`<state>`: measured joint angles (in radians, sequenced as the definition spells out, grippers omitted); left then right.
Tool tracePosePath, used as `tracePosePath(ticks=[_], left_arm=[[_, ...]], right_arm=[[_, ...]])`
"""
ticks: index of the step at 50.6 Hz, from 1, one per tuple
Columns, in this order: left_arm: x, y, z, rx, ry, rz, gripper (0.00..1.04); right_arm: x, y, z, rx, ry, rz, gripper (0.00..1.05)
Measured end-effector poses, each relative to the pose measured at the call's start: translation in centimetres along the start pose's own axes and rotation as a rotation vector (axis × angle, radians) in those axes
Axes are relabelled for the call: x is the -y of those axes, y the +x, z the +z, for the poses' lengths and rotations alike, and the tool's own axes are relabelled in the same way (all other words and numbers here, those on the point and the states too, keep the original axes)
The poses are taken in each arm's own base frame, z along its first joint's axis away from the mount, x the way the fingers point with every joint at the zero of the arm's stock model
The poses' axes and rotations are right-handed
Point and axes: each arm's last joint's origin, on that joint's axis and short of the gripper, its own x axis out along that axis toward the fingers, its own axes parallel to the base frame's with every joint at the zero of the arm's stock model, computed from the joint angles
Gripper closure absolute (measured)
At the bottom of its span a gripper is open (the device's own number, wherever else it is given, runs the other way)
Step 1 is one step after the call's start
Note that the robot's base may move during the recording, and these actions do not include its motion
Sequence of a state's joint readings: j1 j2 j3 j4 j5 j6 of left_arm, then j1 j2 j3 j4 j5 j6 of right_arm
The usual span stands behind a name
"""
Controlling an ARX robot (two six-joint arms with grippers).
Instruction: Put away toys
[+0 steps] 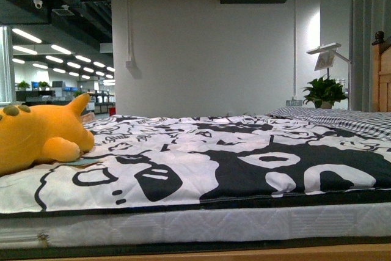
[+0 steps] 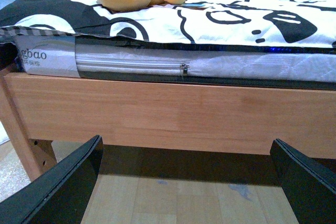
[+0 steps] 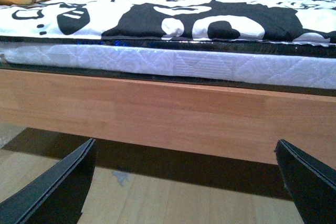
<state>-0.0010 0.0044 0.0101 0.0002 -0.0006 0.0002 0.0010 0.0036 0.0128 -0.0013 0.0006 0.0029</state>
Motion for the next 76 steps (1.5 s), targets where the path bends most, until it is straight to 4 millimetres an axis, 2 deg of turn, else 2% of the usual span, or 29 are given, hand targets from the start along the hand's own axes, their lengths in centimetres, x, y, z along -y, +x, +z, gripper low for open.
tracePosePath(ticks=[76], left_arm=[[0.00, -0.01, 0.00, -0.001, 0.000, 0.000, 0.06]], right_arm=[[0.00, 0.00, 0.00, 0.000, 0.000, 0.000, 0.00]])
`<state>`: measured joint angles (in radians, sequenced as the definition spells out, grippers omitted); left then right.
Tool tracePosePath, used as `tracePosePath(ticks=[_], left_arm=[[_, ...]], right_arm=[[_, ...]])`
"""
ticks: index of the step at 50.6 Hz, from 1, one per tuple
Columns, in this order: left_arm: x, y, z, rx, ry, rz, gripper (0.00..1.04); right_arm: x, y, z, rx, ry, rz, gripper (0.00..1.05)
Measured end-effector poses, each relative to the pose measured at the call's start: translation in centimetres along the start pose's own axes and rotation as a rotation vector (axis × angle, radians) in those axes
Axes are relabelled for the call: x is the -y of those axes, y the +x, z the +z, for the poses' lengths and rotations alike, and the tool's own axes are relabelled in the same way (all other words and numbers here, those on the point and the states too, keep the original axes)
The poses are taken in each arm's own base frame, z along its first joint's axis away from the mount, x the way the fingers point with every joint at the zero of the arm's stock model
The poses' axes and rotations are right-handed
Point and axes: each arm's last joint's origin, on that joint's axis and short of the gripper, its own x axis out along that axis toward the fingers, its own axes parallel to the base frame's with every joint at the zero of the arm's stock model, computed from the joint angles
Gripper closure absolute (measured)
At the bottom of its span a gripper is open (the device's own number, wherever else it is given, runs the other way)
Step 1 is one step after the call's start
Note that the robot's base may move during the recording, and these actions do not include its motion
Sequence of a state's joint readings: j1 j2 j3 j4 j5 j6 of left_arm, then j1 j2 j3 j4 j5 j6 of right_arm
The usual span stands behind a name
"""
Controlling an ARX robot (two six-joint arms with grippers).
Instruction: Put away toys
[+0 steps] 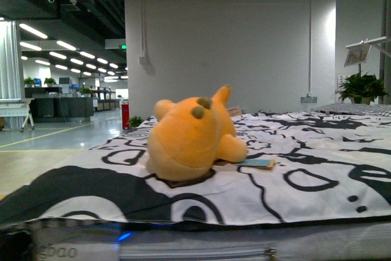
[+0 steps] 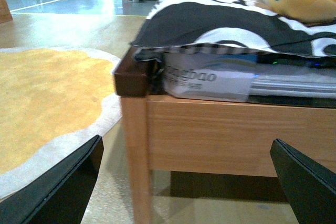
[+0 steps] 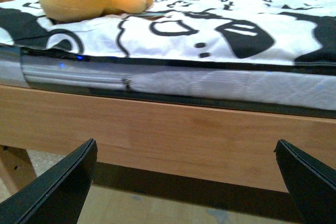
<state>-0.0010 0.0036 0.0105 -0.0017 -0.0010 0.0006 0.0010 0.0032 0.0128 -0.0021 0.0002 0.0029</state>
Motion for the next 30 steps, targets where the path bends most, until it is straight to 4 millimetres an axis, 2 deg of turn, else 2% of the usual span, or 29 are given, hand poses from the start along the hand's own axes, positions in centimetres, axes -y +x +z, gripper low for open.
tracePosePath(ticks=[30], left_arm=[[0.00, 0.00, 0.01, 0.001, 0.000, 0.002, 0.06]], right_arm=[[-0.02, 0.03, -0.07, -0.014, 0.016, 0.038, 0.00]])
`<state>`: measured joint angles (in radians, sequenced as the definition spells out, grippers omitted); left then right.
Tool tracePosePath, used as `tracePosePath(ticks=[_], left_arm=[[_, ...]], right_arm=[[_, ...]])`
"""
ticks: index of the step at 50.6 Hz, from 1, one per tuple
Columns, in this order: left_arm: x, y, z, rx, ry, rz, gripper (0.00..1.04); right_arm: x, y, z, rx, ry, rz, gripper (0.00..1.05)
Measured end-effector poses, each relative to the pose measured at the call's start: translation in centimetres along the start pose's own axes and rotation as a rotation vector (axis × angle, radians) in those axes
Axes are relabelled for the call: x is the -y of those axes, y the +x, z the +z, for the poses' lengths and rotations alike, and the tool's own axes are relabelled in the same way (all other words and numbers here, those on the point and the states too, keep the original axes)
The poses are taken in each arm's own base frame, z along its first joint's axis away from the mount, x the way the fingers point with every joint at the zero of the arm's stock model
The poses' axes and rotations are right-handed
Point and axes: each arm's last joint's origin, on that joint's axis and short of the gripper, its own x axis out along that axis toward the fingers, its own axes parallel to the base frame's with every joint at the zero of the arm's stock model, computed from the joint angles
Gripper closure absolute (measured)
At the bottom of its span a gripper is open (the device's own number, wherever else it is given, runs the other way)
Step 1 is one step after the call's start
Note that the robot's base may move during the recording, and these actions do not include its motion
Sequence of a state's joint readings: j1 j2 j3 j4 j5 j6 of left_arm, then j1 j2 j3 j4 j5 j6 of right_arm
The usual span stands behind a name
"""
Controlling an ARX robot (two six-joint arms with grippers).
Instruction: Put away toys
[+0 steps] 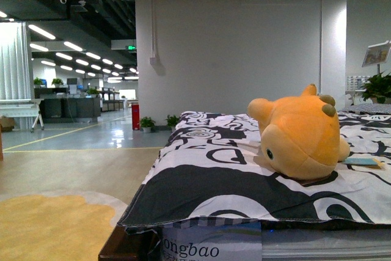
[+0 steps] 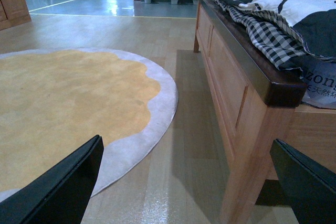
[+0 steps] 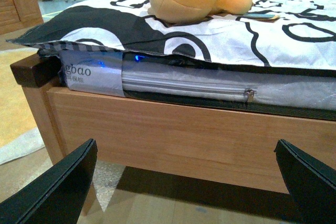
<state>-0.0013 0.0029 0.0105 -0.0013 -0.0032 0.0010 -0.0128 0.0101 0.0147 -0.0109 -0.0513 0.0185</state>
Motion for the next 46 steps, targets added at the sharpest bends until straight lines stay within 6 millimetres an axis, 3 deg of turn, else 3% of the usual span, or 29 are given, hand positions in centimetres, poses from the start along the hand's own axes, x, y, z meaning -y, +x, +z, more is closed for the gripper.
tracePosePath(ticks=[6, 13, 22, 29, 36, 46], left_arm=[[0.0, 0.0, 0.0, 0.000, 0.000, -0.002, 0.06], [0.0, 0.0, 0.0, 0.000, 0.000, -0.002, 0.06], [0.0, 0.0, 0.0, 0.000, 0.000, -0.003, 0.06], [0.0, 0.0, 0.0, 0.000, 0.000, -0.003, 0.06], [0.0, 0.0, 0.0, 0.000, 0.000, -0.003, 0.06], [0.0, 0.0, 0.0, 0.000, 0.000, -0.003, 0.06]], right_arm=[[0.7, 0.4, 0.1, -0.085, 0.135, 0.175, 0.00], [1.6, 0.8, 2.6, -0.011, 0.134, 0.176, 0.00], [3.1, 3.3, 5.7, 0.060, 0.116, 0.120, 0.00], [3.4, 7.6, 9.4, 0.102, 0.092, 0.092, 0.00], [2.7, 14.1, 13.2, 0.103, 0.053, 0.044, 0.00], [1.2, 20.1, 15.6, 0.077, 0.032, -0.019, 0.00]])
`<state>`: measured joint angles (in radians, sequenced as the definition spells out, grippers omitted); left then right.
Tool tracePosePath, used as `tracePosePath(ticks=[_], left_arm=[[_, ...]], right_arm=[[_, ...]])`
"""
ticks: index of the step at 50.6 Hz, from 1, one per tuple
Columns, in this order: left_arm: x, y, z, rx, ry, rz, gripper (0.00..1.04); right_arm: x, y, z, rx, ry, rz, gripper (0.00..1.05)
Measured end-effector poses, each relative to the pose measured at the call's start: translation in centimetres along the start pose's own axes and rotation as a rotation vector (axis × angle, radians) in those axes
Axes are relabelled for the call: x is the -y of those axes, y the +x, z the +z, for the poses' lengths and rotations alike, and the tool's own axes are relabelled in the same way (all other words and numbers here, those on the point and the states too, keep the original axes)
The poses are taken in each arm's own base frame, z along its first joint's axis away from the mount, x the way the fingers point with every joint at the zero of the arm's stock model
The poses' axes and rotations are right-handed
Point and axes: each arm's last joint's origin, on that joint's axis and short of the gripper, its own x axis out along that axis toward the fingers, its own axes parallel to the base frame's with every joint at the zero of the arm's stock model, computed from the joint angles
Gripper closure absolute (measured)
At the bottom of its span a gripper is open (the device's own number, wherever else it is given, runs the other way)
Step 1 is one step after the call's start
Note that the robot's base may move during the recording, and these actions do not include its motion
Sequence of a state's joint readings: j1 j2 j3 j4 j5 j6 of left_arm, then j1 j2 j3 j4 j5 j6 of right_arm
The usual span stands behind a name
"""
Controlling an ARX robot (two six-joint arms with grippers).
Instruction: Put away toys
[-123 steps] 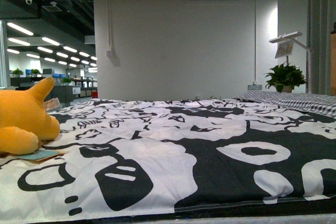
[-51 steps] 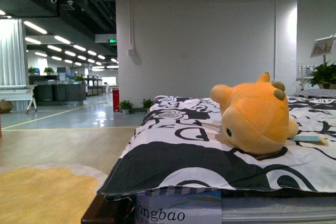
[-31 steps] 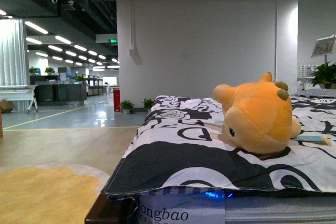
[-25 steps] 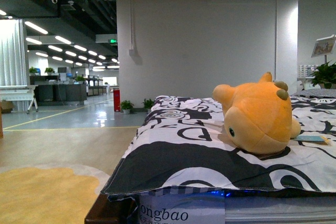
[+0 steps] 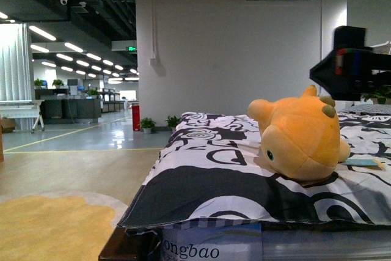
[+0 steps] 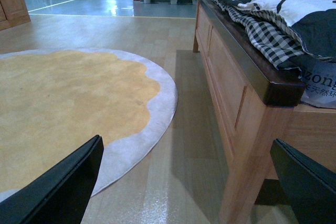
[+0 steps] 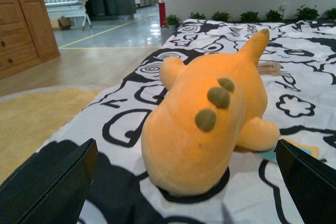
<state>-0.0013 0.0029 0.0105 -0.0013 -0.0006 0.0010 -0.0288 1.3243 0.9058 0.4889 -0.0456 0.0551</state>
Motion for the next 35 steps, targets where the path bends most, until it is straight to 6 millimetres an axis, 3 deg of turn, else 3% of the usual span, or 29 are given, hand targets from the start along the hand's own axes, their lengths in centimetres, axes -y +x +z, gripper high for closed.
tracePosePath(ticks=[7, 13, 26, 35], left_arm=[[0.0, 0.0, 0.0, 0.000, 0.000, 0.000, 0.06], [0.0, 0.0, 0.0, 0.000, 0.000, 0.000, 0.06], [0.0, 0.0, 0.0, 0.000, 0.000, 0.000, 0.06], [0.0, 0.0, 0.0, 0.000, 0.000, 0.000, 0.06]], right_arm=[[-1.5, 4.2, 0.5, -0.031, -0.019, -0.050, 0.00], [-1.6, 6.7, 0.6, -0.062, -0.027, -0.127, 0.00], [-1.2, 10.1, -1.4, -0.130, -0.044, -0.219, 0.00], [-1.1, 11.4, -3.0, -0.167, -0.090, -0.230, 0.00]])
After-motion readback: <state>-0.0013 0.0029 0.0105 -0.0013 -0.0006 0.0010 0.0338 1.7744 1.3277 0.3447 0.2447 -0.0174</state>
